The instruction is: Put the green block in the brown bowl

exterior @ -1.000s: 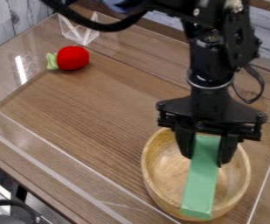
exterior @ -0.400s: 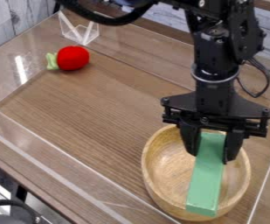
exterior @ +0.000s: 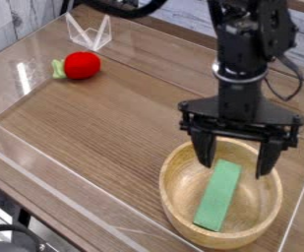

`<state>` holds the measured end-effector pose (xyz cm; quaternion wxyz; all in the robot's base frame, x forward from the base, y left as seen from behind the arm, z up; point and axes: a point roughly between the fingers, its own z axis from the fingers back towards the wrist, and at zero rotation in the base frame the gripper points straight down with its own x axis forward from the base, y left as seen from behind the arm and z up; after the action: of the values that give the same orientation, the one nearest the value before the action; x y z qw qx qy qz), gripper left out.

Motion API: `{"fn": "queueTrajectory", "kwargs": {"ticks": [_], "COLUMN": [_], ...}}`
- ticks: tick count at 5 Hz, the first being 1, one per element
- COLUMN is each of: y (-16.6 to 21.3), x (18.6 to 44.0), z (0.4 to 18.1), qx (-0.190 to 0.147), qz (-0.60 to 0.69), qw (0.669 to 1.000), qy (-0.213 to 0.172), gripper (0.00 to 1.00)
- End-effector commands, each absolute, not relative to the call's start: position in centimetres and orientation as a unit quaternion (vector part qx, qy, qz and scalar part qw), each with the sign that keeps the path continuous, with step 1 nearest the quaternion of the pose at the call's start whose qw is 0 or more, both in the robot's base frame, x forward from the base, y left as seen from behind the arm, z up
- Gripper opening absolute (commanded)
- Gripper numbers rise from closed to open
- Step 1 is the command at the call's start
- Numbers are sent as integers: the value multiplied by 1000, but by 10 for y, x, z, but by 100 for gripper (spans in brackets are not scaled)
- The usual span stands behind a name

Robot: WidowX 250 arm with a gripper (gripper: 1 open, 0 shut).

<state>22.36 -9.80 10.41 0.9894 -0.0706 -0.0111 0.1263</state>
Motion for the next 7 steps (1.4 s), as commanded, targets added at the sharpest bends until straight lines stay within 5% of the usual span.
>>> {"fn": "queueTrajectory", "kwargs": {"ticks": [1,2,4,7], "y": [-92,-76,-25,-28], "x": [234,243,265,301], "z": [133,149,152,143], "qx": [-87,-83,-51,-33], "qz": [123,121,112,82], "qw": [987,986,987,991], "qy": [-52,-73,-101,-103], "gripper": [100,100,100,100]}}
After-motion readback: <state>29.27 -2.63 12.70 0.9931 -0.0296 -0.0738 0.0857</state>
